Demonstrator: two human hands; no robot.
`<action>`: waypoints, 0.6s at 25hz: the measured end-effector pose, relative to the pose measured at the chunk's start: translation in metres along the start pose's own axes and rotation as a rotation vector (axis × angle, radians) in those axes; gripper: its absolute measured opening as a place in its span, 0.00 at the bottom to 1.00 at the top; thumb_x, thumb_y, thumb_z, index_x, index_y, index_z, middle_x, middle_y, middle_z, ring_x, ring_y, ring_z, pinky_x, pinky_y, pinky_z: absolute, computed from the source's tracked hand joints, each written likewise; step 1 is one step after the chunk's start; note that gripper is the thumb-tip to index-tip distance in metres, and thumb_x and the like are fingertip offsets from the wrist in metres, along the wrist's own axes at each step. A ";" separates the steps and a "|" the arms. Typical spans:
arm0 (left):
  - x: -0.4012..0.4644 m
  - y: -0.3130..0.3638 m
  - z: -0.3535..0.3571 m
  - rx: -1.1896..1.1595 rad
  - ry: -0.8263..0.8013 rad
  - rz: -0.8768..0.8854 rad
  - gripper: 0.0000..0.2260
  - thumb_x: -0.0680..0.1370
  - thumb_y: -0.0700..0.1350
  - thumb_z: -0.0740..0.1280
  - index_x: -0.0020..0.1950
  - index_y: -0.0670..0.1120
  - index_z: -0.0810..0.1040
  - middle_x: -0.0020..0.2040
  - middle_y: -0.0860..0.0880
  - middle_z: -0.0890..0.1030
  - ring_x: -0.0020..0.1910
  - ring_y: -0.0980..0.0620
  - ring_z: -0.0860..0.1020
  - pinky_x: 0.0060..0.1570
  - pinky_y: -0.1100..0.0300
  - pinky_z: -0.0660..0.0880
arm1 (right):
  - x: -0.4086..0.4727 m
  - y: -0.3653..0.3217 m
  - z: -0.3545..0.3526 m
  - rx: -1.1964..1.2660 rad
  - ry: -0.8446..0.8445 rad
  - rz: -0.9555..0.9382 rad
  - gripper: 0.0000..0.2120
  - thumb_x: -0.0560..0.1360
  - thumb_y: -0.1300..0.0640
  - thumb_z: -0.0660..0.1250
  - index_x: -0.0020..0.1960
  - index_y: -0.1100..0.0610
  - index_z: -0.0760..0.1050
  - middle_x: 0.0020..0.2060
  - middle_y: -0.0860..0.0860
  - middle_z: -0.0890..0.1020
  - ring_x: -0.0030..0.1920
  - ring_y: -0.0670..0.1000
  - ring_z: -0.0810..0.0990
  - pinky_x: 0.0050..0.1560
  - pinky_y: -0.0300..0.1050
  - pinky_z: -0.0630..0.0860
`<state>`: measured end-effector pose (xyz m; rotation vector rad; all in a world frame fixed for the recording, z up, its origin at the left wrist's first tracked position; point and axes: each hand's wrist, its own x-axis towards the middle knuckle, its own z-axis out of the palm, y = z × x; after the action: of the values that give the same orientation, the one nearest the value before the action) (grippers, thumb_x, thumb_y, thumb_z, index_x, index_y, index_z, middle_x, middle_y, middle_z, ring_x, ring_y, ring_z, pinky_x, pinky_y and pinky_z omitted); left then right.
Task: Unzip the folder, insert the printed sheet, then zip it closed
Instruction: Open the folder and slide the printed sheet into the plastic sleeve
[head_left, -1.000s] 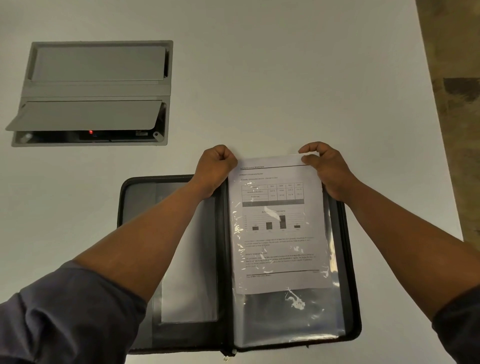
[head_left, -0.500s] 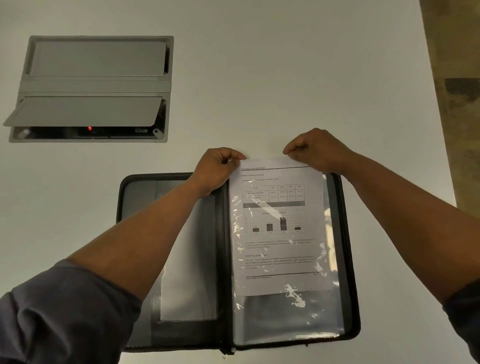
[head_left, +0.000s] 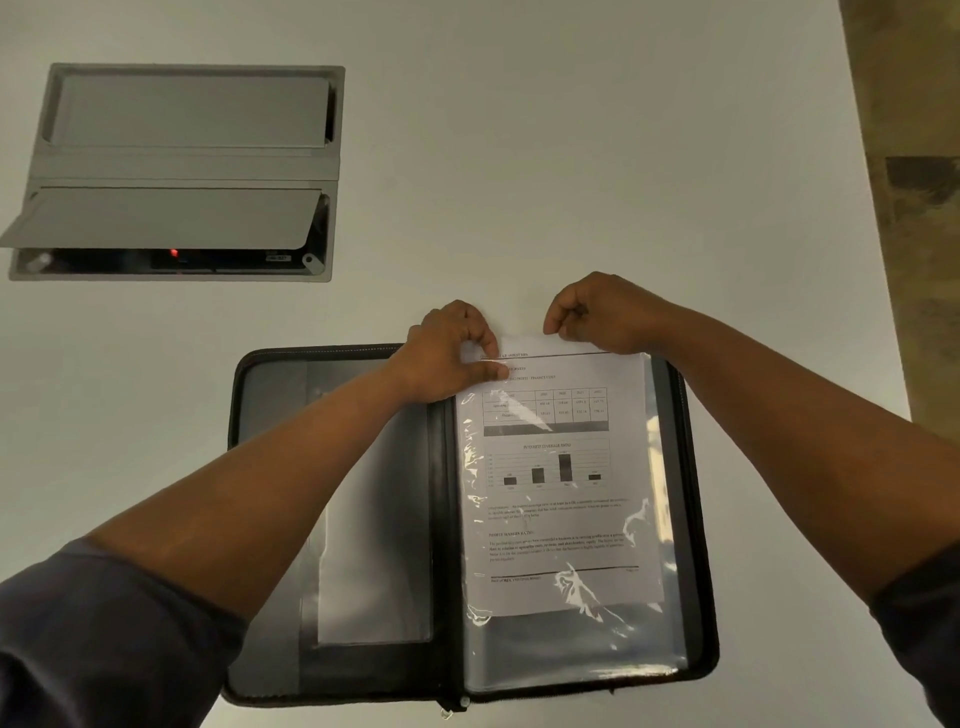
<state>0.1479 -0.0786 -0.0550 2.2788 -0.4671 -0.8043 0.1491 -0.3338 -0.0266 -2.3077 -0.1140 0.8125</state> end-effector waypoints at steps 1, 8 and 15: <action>0.000 0.002 0.000 0.034 -0.011 -0.009 0.11 0.70 0.55 0.78 0.46 0.52 0.82 0.57 0.53 0.75 0.60 0.50 0.72 0.64 0.47 0.68 | 0.000 -0.001 0.001 0.003 -0.012 -0.001 0.10 0.76 0.64 0.70 0.49 0.50 0.83 0.34 0.38 0.79 0.35 0.33 0.78 0.36 0.25 0.69; -0.003 0.008 0.003 -0.007 0.032 0.032 0.06 0.72 0.46 0.78 0.43 0.47 0.82 0.51 0.54 0.77 0.55 0.49 0.76 0.62 0.43 0.71 | -0.005 -0.004 0.008 -0.028 -0.132 -0.019 0.08 0.76 0.63 0.70 0.51 0.52 0.83 0.41 0.41 0.81 0.42 0.42 0.78 0.41 0.31 0.70; -0.010 0.009 0.007 -0.020 0.095 0.088 0.06 0.73 0.42 0.77 0.42 0.43 0.82 0.43 0.53 0.81 0.48 0.50 0.78 0.59 0.41 0.73 | -0.016 -0.011 0.017 0.089 -0.195 0.081 0.11 0.78 0.51 0.65 0.39 0.47 0.82 0.38 0.39 0.81 0.43 0.45 0.78 0.50 0.46 0.73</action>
<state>0.1354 -0.0829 -0.0492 2.2502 -0.5093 -0.6514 0.1279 -0.3206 -0.0212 -2.1578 -0.0693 1.0627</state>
